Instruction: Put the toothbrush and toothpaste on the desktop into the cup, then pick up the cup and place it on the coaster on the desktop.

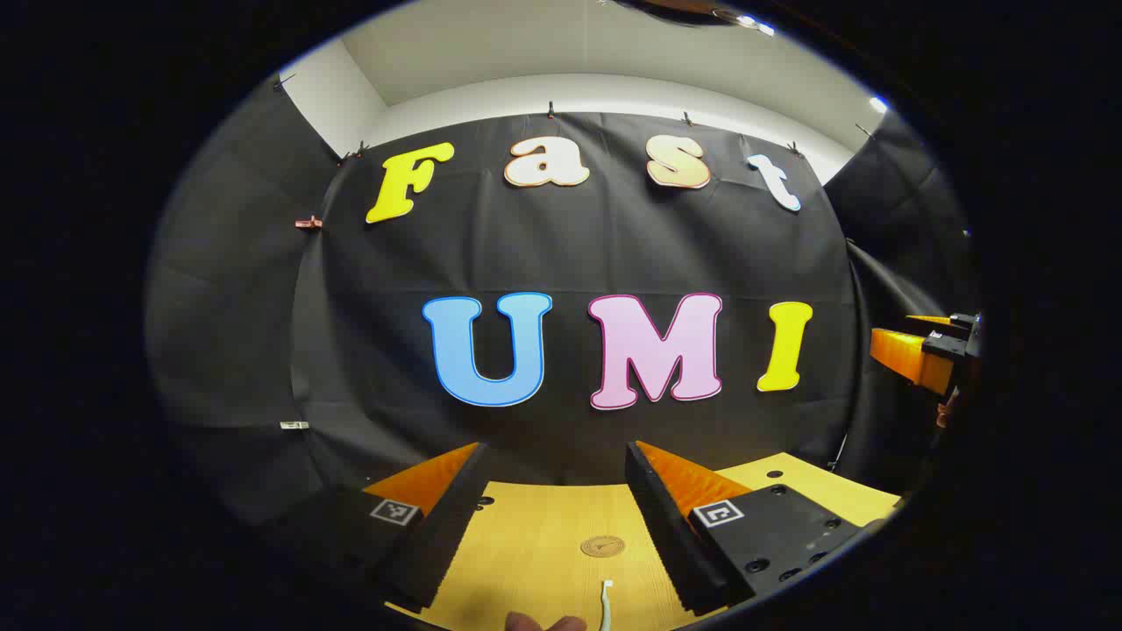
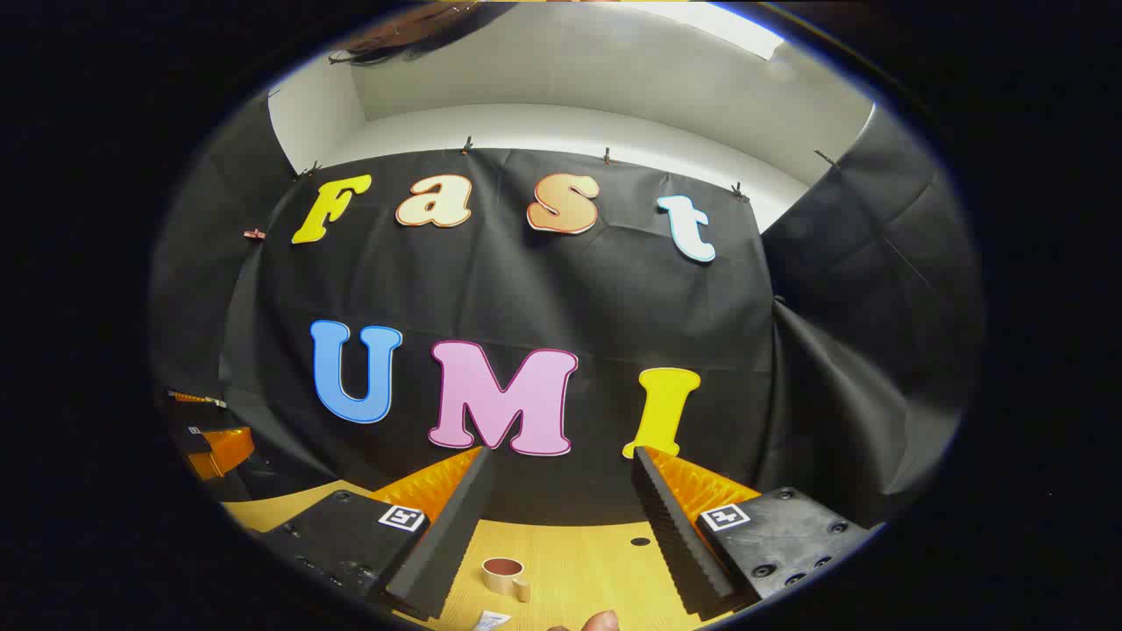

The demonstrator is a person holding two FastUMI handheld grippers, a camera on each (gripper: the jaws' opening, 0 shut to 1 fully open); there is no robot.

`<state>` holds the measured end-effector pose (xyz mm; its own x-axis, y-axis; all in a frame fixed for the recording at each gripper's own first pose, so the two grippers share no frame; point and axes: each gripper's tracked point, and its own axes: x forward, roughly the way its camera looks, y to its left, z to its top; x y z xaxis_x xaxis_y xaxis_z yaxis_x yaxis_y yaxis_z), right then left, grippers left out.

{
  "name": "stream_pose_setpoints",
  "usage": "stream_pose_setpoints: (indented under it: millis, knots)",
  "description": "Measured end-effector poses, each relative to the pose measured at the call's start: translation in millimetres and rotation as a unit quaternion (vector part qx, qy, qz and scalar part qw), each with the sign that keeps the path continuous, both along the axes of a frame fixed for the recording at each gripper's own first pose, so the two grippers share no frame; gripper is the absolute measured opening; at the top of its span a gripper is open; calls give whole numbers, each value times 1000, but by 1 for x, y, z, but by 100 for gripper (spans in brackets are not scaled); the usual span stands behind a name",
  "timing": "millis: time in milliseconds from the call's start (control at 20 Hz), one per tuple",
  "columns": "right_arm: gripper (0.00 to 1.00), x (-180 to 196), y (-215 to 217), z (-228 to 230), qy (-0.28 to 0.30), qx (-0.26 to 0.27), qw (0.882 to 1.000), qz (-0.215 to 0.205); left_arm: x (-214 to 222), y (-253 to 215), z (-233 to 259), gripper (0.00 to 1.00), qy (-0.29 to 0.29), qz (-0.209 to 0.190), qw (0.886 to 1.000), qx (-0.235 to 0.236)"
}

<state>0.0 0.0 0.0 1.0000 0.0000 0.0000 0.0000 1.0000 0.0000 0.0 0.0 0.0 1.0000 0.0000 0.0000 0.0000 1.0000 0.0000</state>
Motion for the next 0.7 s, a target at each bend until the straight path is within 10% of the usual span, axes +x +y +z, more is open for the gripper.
stream_pose_setpoints:
  millis: [700]
  knots:
    - [96,-1,2,-1,3,-3,1000,4,-2,1,-1,98,2,1,1000,2]
